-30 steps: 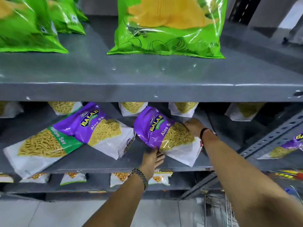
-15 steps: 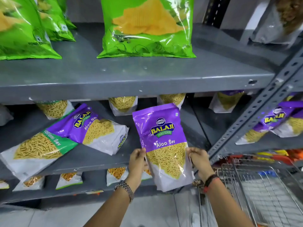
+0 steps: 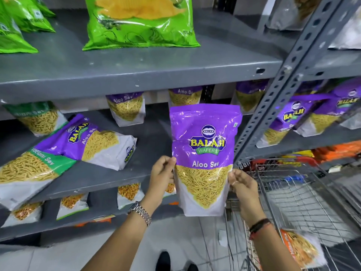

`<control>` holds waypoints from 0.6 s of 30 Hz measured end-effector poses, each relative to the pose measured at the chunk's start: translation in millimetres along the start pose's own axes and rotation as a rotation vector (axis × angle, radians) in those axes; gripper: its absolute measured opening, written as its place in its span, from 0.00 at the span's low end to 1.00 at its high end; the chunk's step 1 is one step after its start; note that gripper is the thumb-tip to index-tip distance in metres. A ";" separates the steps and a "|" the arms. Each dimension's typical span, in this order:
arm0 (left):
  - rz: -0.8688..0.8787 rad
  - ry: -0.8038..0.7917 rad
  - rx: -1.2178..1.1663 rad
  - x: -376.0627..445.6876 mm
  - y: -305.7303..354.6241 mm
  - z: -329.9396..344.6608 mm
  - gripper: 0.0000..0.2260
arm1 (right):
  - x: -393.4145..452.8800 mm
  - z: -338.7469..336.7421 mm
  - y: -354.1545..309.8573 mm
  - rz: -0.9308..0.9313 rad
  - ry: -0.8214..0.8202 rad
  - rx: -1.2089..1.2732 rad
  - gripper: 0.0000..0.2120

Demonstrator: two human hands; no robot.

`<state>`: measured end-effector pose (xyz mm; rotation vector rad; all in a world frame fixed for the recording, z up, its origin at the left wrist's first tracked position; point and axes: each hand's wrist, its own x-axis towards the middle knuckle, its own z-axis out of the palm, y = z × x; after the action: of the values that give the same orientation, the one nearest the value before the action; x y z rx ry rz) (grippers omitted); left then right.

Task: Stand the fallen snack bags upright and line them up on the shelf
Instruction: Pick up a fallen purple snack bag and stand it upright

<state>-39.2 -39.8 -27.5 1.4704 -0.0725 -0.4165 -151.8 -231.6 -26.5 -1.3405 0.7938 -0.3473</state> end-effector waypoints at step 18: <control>0.163 0.277 0.158 122.3 54.1 -8.0 0.12 | 154.0 109.5 -57.1 -0.275 0.056 -0.269 0.13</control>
<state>88.8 -68.5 -0.7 1.6517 -0.0040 -0.0732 42.7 -264.3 -17.3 -1.7051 0.7208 -0.5093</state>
